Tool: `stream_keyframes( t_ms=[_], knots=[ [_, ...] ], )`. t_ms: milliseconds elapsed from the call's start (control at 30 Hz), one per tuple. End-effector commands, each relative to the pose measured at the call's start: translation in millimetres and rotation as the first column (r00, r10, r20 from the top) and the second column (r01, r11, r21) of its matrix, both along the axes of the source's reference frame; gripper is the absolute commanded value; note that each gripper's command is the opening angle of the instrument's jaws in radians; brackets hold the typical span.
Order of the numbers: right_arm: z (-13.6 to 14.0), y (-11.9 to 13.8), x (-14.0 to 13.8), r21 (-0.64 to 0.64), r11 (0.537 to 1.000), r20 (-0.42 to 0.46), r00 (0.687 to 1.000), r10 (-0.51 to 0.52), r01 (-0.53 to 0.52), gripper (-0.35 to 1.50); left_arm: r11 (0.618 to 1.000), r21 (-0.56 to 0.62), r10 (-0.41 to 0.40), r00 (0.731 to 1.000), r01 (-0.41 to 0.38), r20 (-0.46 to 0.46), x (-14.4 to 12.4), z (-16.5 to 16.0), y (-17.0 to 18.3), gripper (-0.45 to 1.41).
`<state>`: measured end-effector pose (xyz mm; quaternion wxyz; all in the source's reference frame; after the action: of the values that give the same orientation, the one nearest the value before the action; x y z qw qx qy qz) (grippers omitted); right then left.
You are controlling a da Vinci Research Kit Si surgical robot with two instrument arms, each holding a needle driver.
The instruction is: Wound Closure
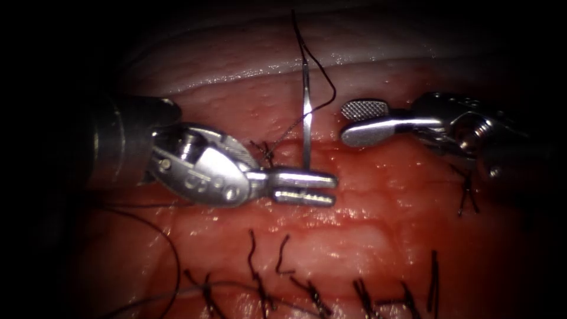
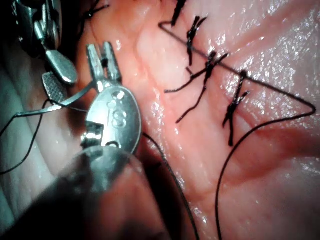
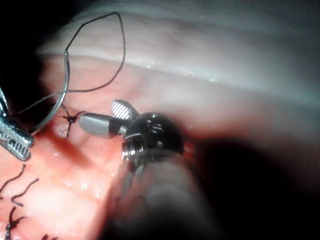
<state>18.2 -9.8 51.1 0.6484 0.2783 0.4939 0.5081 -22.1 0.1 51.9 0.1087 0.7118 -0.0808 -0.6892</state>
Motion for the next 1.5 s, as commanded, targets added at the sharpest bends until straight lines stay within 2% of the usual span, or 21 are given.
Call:
stream_keyframes(
  t_ms=[33,200,400,667,833,1133,1233,1300,1400,1500],
  knots=[
    [0.7,0.2,1.4,-0.018,1.000,0.022,1.000,0.004,-0.004,0.31,1.000,-0.004,0.001,1.000,-0.001,0.001,-0.5,0.1,0.1,-0.45],
    [1.0,0.6,2.9,-0.038,0.998,0.032,0.998,0.061,-0.059,0.07,1.000,-0.005,0.006,1.000,-0.006,0.000,-1.0,-1.2,-0.7,-0.45],
    [0.4,0.6,4.5,-0.053,0.995,0.028,0.996,0.088,-0.087,0.09,1.000,-0.007,0.016,1.000,-0.016,-0.002,-1.4,-1.6,-1.1,-0.45],
    [-2.3,2.1,2.7,-0.055,0.987,-0.023,0.989,0.149,-0.151,-0.01,0.999,-0.013,0.040,0.999,-0.040,-0.017,-1.4,-1.2,-1.7,-0.45],
    [-3.8,2.5,1.6,-0.068,0.981,-0.021,0.984,0.179,-0.180,-0.06,0.999,-0.014,0.047,0.999,-0.047,-0.028,-1.5,-1.3,-1.9,-0.45],
    [-4.4,2.4,0.7,-0.076,0.973,-0.031,0.976,0.215,-0.217,-0.05,0.999,-0.022,0.045,0.998,-0.046,-0.032,-1.4,-1.3,-2.2,-0.45],
    [-4.5,2.3,1.0,-0.076,0.973,-0.029,0.975,0.218,-0.220,0.05,0.999,-0.023,0.047,0.998,-0.048,-0.034,-1.5,-1.1,-2.1,-0.45],
    [-4.7,1.9,1.2,-0.073,0.979,-0.046,0.981,0.189,-0.192,0.22,0.999,-0.023,0.045,0.998,-0.045,-0.037,-1.5,-0.9,-2.0,-0.45],
    [-5.0,1.3,1.5,-0.038,0.982,-0.050,0.981,0.185,-0.187,0.79,0.999,-0.024,0.039,0.998,-0.040,-0.045,-1.3,-0.5,-1.8,-0.45],
    [-5.1,0.8,1.9,-0.018,0.985,-0.049,0.985,0.168,-0.169,0.88,0.999,-0.024,0.036,0.998,-0.037,-0.050,-1.3,-0.4,-1.7,-0.45]
  ],
)
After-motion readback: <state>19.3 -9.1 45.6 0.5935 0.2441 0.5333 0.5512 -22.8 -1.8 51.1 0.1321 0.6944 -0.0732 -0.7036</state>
